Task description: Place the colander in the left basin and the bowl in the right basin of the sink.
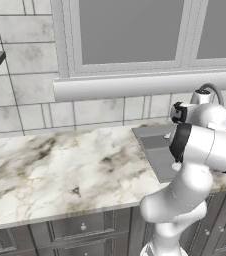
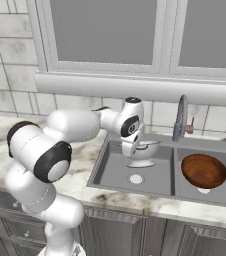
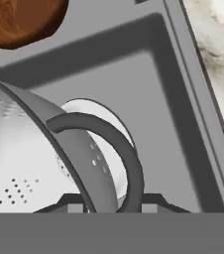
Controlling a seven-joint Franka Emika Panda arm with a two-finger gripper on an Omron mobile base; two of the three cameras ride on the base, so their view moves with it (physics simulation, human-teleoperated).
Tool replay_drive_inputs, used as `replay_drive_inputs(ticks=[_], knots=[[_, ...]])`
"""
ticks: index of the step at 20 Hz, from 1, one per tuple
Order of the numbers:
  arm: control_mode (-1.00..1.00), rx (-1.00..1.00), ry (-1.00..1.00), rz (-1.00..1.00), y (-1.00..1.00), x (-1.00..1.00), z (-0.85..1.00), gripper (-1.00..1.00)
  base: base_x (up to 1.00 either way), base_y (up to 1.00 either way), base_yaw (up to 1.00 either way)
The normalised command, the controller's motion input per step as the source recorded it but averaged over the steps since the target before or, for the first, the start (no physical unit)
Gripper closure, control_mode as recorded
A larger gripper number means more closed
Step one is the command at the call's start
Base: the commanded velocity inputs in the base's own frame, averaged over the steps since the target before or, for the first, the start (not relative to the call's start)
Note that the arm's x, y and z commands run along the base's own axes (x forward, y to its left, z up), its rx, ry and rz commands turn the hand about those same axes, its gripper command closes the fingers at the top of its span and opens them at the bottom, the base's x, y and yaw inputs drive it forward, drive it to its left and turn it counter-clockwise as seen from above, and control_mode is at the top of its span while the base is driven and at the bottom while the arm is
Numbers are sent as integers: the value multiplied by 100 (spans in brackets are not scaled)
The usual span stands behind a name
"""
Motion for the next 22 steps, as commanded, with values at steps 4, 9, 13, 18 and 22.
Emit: replay_drive_inputs(ticks=[4, 9, 13, 18, 22], knots=[[-100, 0, 0, -17, 0, 30, -27, 100, 0, 0, 0], [-100, 0, 0, -16, 0, 29, -30, 100, 0, 0, 0], [-100, 0, -2, -16, 0, 23, -29, 100, 0, 0, 0], [-100, 0, -3, -15, 0, 13, -26, 100, 0, 0, 0], [-100, 0, -3, -13, 0, 14, -21, 100, 0, 0, 0]])
